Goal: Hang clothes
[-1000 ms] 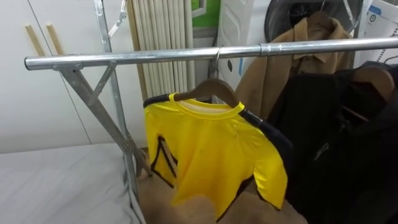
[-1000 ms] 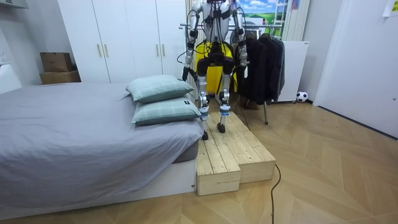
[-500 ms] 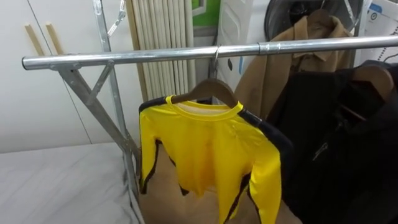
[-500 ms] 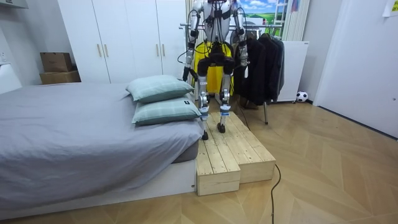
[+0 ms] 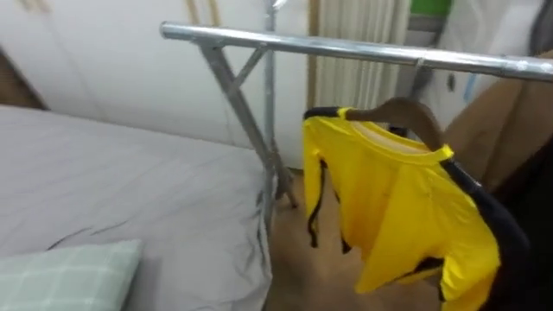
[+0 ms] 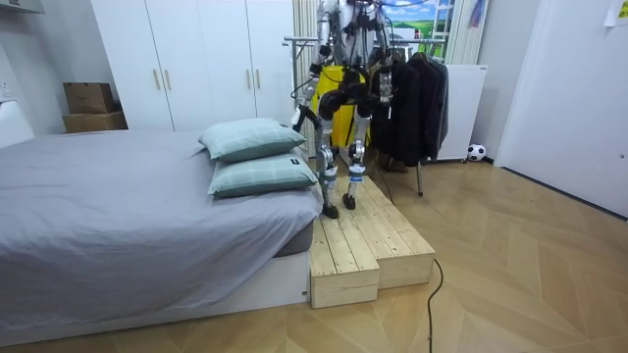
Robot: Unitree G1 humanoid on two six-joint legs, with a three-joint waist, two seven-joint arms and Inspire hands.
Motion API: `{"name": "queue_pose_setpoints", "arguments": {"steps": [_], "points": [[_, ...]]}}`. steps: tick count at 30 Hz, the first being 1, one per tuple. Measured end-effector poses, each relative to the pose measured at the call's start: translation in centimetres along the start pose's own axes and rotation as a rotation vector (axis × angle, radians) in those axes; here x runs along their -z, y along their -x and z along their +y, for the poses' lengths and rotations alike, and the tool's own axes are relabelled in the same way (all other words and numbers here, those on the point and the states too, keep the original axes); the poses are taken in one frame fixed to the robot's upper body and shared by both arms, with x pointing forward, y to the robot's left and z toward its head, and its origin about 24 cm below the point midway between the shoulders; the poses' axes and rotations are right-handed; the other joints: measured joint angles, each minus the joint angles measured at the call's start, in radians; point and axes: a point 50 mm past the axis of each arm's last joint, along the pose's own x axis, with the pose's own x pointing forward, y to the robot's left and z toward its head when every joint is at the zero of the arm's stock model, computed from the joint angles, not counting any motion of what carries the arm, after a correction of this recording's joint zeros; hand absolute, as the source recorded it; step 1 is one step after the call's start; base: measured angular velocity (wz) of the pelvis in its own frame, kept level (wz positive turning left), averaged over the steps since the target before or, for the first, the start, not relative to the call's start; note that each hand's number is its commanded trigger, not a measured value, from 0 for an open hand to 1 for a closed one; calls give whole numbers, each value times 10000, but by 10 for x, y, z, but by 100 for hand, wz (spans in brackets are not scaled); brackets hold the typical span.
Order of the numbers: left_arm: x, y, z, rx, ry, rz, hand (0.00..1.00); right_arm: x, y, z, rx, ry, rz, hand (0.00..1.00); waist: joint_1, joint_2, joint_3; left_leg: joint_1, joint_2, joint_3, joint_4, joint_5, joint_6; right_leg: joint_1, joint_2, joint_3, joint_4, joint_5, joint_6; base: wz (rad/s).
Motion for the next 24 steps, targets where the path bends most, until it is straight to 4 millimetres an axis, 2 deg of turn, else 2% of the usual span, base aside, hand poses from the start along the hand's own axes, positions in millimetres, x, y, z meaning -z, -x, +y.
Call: {"name": "queue_pose_setpoints", "arguments": {"steps": [1,2,3,4,6,7,8,9,10,11,13,14,15,16,18,20,21,22,23,24], "points": [[-2,0,0,58,2,-51,0,0,0,1,7,-111,-13,0,-19,49,-17,87,94,229,379,-61,-11,37,-28,-359,32,-43,-53,187],[-7,-1,-1,135,-34,-203,0,-2,-1,3,6,-337,-11,0,-61,107,-1,391,183,564,772,-138,-62,99,-138,-1135,179,-181,-40,200],[-8,-1,0,120,-92,-227,0,-4,-1,3,97,-484,-41,0,-88,135,-12,804,133,775,743,-144,-74,150,-284,-1860,341,-360,-18,199],[-8,-1,1,88,-112,-252,0,-8,-1,2,136,-493,-94,0,-145,147,-27,1050,78,854,642,-145,-76,167,-314,-2117,410,-418,-5,187],[-10,-1,4,-21,-104,-326,0,-17,-2,1,222,-650,-359,0,-213,246,-64,1857,-158,1277,-422,-275,-288,129,-333,-3304,479,-527,9,174],[-11,-1,5,-53,-51,-354,0,-21,-2,2,175,-642,-451,0,-219,222,-55,2043,-252,1337,-795,-284,-304,120,-335,-3559,479,-532,4,153],[-11,-1,5,-91,-16,-413,0,-28,-3,4,48,-636,-674,0,-209,250,-88,2375,-519,1460,-1667,-399,-272,117,-342,-3938,506,-541,10,137],[-13,-1,6,-120,65,-453,0,-32,-3,6,-76,-620,-866,0,-209,185,-93,2603,-578,1693,-2535,-483,-301,115,-361,-4142,586,-545,18,127],[-13,-1,6,-127,110,-454,0,-33,-3,7,-157,-613,-944,0,-207,150,-110,2701,-629,1750,-2886,-504,-330,100,-400,-4135,688,-548,23,117],[-13,-2,6,-132,127,-460,0,-34,-3,9,-295,-618,-1049,0,-211,59,-181,2793,-723,1863,-3421,-525,-354,10,-479,-4116,896,-542,17,99],[-18,-2,7,-171,139,-587,0,-38,-3,13,-464,-685,-1189,0,-143,-65,-195,2751,-733,1895,-3808,-714,-690,-181,-645,-4087,1184,-480,-80,62],[-14,-2,5,-205,159,-489,0,-37,-3,15,-564,-902,-1202,0,104,-98,-224,2751,-686,1969,-3821,-672,-755,-199,-671,-3966,1173,-280,-150,-7],[-6,-1,4,-231,201,-293,0,-37,-3,17,-661,-1004,-1248,0,260,-51,-267,2786,-676,2044,-3791,-651,-724,-187,-684,-3773,1164,-105,-144,-12],[-2,0,3,-251,234,-201,0,-34,-3,18,-687,-1019,-1185,0,273,-31,-300,2791,-681,2023,-3772,-638,-706,-165,-704,-3723,1149,-28,-157,8],[5,1,3,-384,361,-6,0,-21,-3,18,-698,-1058,-814,0,213,-4,-321,2802,-722,1775,-3725,-562,-658,-104,-738,-3146,1151,129,-134,40],[8,1,4,-452,409,230,0,-3,-1,15,-556,-1126,-313,0,-30,51,-274,2770,-742,1090,-3647,-497,-470,54,-736,-2024,1147,336,93,91],[10,2,3,-445,415,292,0,5,0,12,-471,-1183,-116,0,-294,108,-217,2775,-746,571,-3652,-449,-364,238,-678,-1189,1061,462,315,112],[11,2,3,-439,414,315,0,11,1,11,-402,-1246,11,0,-415,98,-200,2792,-753,351,-3679,-413,-316,329,-633,-752,978,547,451,118],[12,2,3,-457,430,334,0,17,2,8,-295,-1559,113,0,-556,81,-184,2793,-817,-8,-3701,-354,-237,386,-631,42,976,596,672,88],[12,2,4,-490,473,343,0,19,2,6,-218,-1676,148,0,-649,41,-159,2782,-887,-299,-3707,-323,-178,410,-637,547,977,641,832,78]]}}
